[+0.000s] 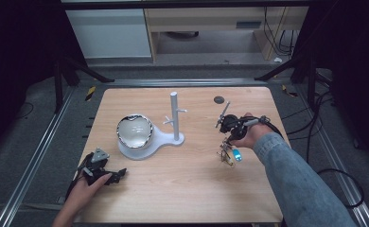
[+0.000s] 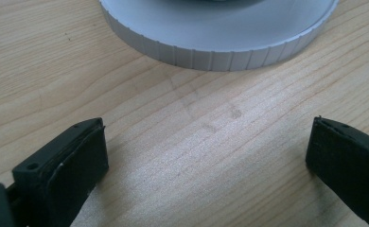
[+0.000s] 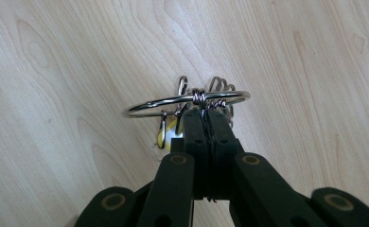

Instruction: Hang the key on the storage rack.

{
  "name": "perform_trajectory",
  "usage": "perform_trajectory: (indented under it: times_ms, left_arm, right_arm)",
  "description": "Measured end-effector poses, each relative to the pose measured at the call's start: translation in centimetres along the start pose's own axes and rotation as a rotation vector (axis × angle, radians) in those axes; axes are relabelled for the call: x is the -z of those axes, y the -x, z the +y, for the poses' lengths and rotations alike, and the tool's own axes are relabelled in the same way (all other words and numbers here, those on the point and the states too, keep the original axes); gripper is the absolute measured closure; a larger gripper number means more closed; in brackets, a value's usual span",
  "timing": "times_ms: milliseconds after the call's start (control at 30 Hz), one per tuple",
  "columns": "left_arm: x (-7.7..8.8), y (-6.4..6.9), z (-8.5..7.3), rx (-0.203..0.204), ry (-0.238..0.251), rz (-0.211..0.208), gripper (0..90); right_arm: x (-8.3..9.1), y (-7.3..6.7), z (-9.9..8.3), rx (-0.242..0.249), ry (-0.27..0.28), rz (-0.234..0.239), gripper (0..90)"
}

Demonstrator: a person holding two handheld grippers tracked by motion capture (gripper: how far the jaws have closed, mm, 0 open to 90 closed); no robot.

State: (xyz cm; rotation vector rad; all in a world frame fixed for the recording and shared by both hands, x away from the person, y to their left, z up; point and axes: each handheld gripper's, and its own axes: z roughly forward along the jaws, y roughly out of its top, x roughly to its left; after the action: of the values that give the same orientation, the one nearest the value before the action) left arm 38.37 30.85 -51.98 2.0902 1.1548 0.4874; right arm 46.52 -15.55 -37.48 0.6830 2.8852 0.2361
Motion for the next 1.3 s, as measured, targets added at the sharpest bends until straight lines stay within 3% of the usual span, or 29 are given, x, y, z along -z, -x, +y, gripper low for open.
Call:
perform_trajectory:
  times_ms: [433, 800, 1300]
  left_arm:
    - [0.0, 0.0, 0.0, -0.001, 0.001, -0.001, 0.0]
    - [0.0, 0.0, 0.0, 0.002, 0.002, -0.001, 0.0]
    - [0.0, 0.0, 0.0, 0.002, 0.002, -0.001, 0.0]
  right_arm:
    - [1.8, -0.1, -0.1, 0.0, -0.003, -0.029, 88.9]
    - [4.0, 0.2, -0.1, -0.003, 0.027, -0.06, 88.9]
    - [6.7, 0.9, 1.6, 0.009, 0.059, -0.1, 88.9]
